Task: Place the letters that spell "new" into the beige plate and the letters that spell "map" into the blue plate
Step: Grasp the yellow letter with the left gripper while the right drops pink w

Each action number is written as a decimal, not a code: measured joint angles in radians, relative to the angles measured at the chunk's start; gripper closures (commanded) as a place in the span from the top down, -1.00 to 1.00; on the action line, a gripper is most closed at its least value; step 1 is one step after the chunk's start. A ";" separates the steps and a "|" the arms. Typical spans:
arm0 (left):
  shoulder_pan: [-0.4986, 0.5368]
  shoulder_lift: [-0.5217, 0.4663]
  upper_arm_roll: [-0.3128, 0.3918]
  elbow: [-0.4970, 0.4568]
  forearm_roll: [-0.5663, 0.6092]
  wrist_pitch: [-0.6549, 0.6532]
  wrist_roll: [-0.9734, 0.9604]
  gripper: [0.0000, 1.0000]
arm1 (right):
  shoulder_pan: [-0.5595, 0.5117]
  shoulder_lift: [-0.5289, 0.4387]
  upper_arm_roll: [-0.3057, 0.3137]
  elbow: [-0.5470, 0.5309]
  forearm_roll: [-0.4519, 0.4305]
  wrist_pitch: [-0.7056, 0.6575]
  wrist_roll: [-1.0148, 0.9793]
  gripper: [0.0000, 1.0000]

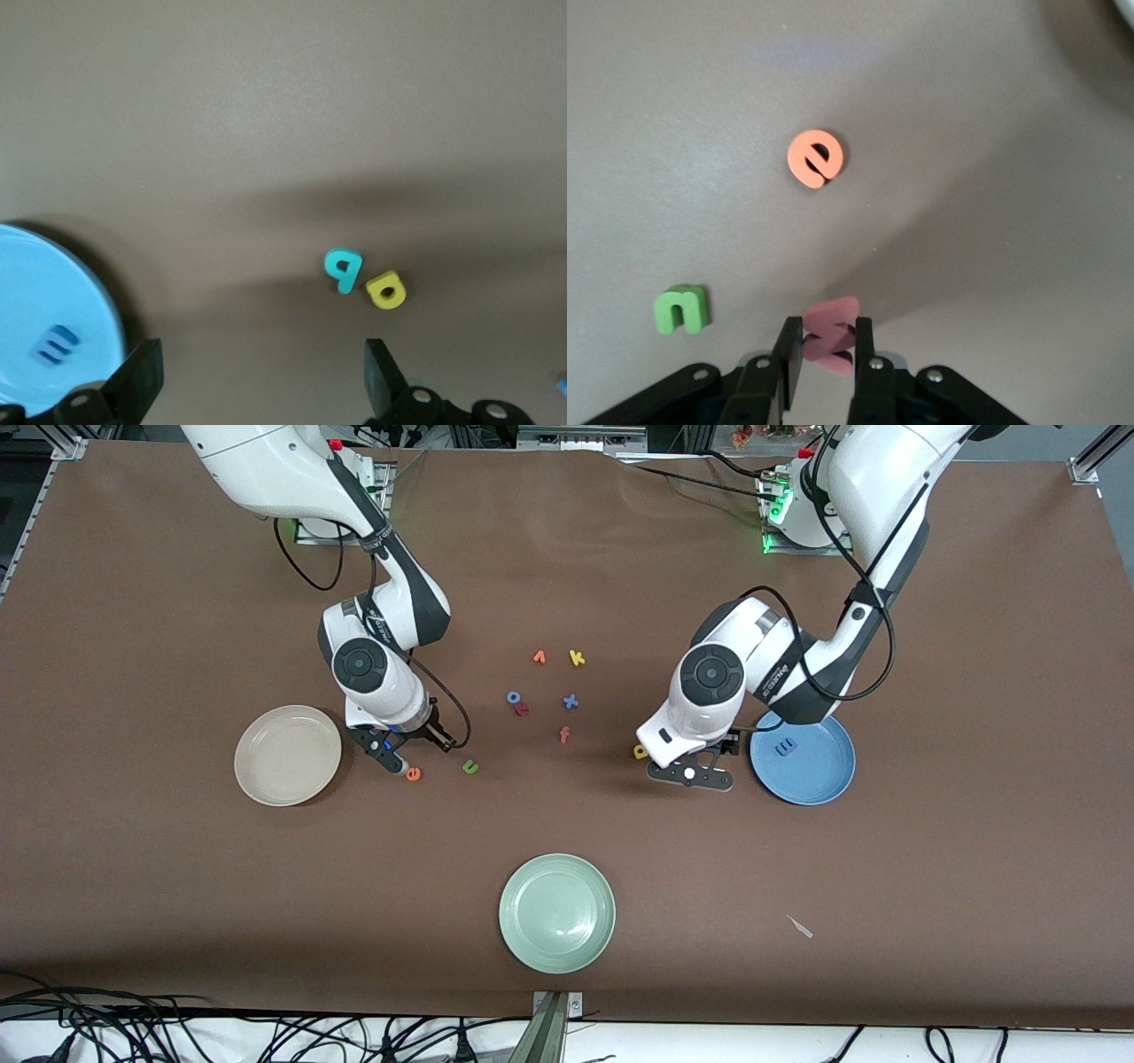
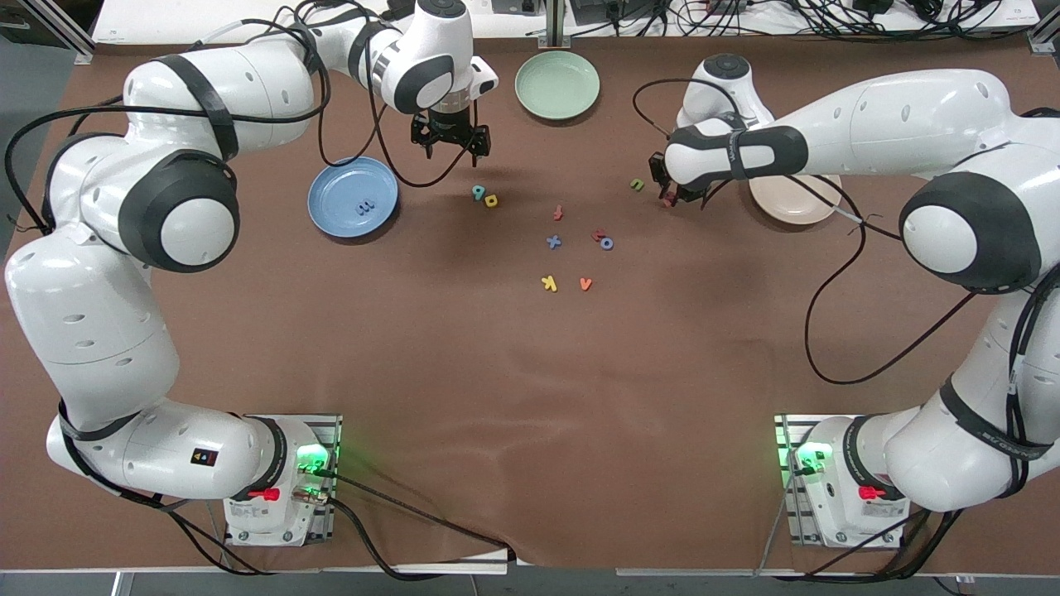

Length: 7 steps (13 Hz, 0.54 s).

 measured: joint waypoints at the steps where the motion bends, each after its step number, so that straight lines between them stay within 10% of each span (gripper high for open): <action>1: 0.000 0.015 0.000 0.016 -0.037 0.000 -0.037 1.00 | -0.001 0.000 -0.003 0.021 -0.001 -0.034 -0.012 -1.00; 7: -0.024 0.074 0.000 0.060 -0.099 0.035 -0.386 1.00 | -0.010 -0.007 -0.144 0.115 -0.004 -0.256 -0.429 -1.00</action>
